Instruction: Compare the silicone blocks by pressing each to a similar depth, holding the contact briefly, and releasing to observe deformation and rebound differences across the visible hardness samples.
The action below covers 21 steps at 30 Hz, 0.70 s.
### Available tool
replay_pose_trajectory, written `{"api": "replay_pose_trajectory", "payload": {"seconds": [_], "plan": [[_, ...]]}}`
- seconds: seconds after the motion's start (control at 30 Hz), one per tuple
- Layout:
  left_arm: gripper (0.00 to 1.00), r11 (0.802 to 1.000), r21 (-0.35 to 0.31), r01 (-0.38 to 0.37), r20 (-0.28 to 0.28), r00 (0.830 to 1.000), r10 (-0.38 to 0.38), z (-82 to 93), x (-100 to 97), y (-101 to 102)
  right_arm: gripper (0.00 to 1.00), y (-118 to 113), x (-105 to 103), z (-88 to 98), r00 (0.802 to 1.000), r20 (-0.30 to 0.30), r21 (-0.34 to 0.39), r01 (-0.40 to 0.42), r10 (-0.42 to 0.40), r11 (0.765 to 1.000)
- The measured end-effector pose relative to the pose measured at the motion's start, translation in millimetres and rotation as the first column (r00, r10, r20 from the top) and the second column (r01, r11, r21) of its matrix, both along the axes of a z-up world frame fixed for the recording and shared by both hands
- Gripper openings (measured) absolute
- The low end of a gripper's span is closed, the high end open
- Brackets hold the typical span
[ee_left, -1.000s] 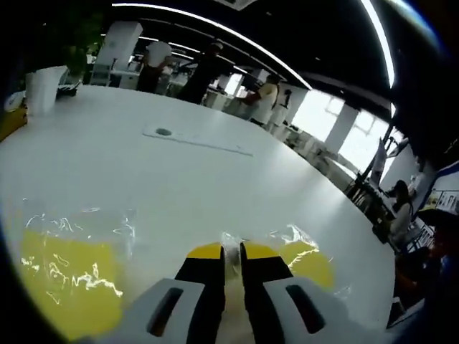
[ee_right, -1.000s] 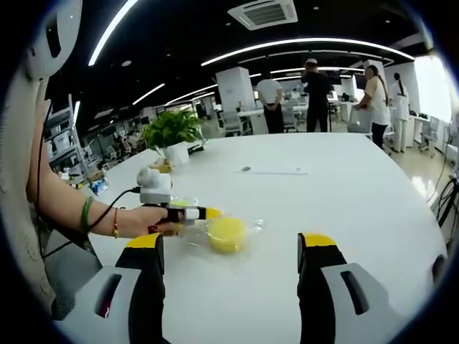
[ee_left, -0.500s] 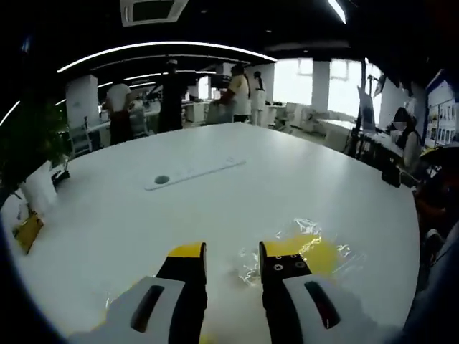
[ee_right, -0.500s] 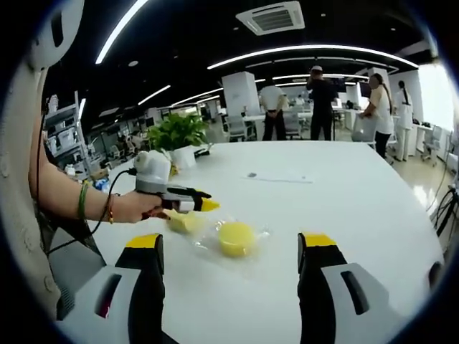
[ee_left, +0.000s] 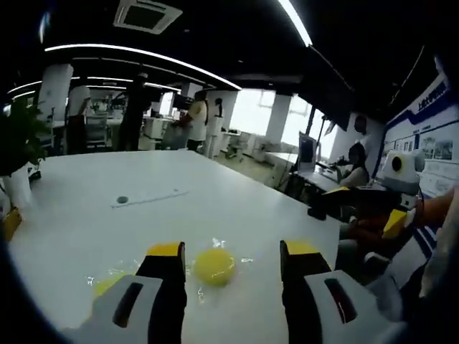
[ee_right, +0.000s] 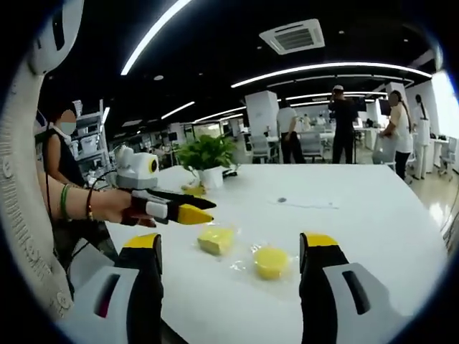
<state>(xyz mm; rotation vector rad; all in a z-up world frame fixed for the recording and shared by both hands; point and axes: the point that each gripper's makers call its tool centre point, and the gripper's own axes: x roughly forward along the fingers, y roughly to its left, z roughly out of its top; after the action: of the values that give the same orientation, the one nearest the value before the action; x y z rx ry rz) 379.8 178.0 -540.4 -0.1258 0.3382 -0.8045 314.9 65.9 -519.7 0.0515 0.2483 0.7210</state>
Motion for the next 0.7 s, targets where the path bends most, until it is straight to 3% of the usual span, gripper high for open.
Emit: {"api": "replay_pose_trajectory", "payload": {"seconds": [0.13, 0.27, 0.37, 0.43, 0.6, 0.7], "plan": [[0.5, 1.0, 0.02, -0.023, 0.053, 0.998, 0.022, 16.9, -31.8, 24, 0.75, 5, -16, 6.9, 1.0, 0.01, 0.012, -0.018, 0.018, 1.0], [0.54, 0.997, 0.025, -0.077, 0.084, 0.994, 0.074, 25.3, -60.4, 52, 0.76, 8, -29, 8.2, 0.999, 0.016, 0.006, -0.03, 0.03, 1.0], [0.56, 0.991, 0.053, -0.121, 0.043, 0.992, 0.119, 16.4, -76.3, 72, 0.76, 7, -35, 5.2, 0.999, 0.017, -0.023, -0.029, 0.029, 0.999], [0.55, 0.982, 0.091, -0.164, 0.051, 0.986, 0.16, 10.8, -90.9, 93, 0.77, 6, -41, 0.9, 1.0, -0.001, -0.041, -0.027, 0.027, 0.999], [0.64, 0.973, 0.104, -0.207, 0.028, 0.978, 0.205, 5.2, -114.8, 117, 0.77, -3, -58, -5.8, 1.0, -0.013, -0.048, -0.015, 0.015, 0.999], [0.64, 0.96, 0.11, -0.259, -0.005, 0.965, 0.261, 0.5, -124.6, 135, 0.77, -13, -63, -12.1, 1.0, -0.027, -0.055, 0.01, -0.012, 0.998]]}}
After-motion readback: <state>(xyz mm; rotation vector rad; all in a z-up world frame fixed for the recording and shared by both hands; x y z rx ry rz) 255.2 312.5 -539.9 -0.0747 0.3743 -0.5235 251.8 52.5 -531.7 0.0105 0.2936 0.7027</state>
